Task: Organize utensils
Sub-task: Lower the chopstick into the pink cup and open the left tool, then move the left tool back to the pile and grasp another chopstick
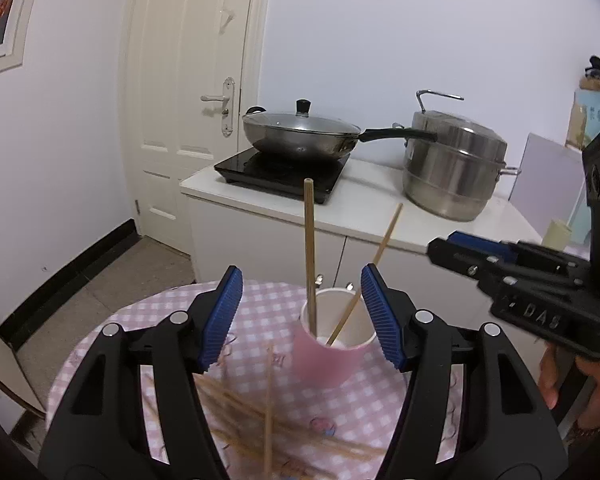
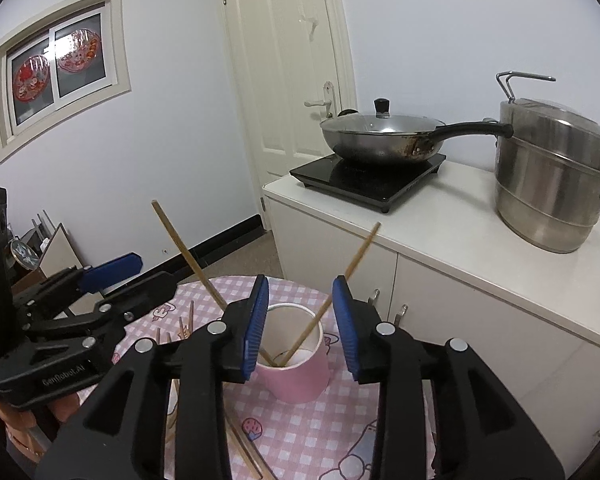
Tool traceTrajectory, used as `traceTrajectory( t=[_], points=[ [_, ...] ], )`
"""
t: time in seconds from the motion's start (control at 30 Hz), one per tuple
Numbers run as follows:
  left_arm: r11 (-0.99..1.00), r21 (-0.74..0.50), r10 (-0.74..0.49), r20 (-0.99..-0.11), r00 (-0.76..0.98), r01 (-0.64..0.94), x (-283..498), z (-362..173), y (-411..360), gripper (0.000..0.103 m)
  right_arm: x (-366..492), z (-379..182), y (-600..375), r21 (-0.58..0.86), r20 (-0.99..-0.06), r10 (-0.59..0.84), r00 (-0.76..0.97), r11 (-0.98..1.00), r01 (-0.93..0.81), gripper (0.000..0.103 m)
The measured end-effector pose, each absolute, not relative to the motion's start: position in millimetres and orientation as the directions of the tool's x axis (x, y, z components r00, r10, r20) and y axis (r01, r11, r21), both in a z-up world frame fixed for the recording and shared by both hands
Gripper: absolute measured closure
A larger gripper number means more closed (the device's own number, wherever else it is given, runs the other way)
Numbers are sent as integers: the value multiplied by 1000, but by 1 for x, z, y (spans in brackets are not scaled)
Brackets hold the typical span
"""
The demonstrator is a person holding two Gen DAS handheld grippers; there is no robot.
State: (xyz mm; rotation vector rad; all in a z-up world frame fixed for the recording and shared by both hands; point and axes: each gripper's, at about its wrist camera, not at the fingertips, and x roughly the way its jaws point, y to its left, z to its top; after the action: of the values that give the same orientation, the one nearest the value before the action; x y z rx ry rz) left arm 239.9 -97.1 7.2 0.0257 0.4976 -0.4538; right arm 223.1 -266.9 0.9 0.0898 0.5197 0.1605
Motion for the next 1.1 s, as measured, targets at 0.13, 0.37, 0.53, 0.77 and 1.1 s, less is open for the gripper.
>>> traceTrajectory(
  t=[0.13,0.37,0.53,0.77,1.1],
  points=[
    [915,-79,-384,-477,791,397,229,7,-78,41,212,0,-262,126,-486,192,853,981,-149,70],
    [945,-66,-302,-545,782,319,215,-9,-31,40,197,-14,-230,97,-507,242,827,970,-224,69],
    [959,-91,-268,-606,749,269,213,-32,0,40,197,-34,-202,74,-535,275,799,957,-279,69],
    [969,-129,-243,-670,701,212,218,-70,26,41,210,-72,-172,64,-601,300,741,942,-329,69],
    [975,-192,-220,-754,619,112,257,-116,45,41,242,-108,-134,26,-663,288,691,932,-363,69]
  ],
)
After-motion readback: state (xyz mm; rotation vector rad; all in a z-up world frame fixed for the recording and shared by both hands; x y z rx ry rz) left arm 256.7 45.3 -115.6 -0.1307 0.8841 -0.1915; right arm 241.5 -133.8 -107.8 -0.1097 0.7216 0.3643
